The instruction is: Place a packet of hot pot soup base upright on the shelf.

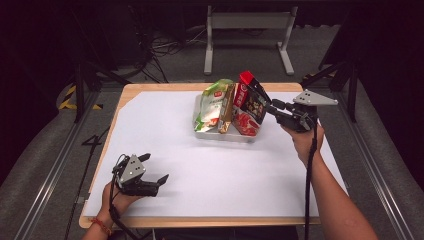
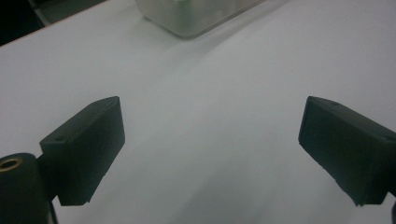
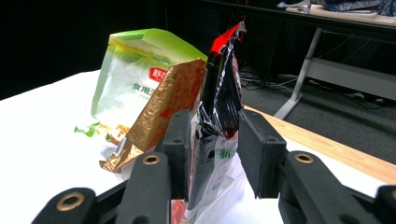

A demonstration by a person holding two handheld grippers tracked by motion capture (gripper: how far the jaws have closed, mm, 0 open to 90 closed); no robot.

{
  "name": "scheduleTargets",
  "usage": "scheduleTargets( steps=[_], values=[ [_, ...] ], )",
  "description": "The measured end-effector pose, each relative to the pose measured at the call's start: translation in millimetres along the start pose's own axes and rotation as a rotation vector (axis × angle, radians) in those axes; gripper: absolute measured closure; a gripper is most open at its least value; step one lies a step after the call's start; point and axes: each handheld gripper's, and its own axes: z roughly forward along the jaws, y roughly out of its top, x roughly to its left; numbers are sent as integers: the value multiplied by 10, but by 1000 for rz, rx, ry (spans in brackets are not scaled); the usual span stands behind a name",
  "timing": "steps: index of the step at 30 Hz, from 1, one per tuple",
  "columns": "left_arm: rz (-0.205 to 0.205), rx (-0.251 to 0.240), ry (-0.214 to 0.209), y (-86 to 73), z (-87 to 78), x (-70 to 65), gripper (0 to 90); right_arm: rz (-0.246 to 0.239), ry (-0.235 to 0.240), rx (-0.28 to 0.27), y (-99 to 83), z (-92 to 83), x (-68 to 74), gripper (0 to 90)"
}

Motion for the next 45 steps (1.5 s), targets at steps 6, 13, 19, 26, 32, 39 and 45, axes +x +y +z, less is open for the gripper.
scheduleTargets(
  steps=[6, 13, 19, 26, 32, 39, 45],
  values=[
    [0, -1, -1, 2, -4, -1, 78, -17, 1, 7, -29, -38, 25, 634],
    [3, 0, -1, 2, -6, 0, 78, -27, 1, 7, -65, -82, 41, 590],
    [2, 0, -5, 5, -7, -5, 78, -33, 9, 12, -95, -120, 48, 542],
    [4, 1, -6, 6, -6, -7, 77, -51, 16, 27, -141, -157, 66, 459],
    [5, 2, -5, 6, -5, -8, 77, -55, 21, 36, -201, -180, 68, 417],
    [5, 3, -6, 6, -2, -10, 77, -69, 27, 50, -281, -194, 88, 348],
    [5, 4, -6, 6, -1, -10, 77, -82, 37, 67, -349, -198, 102, 313]
  ],
)
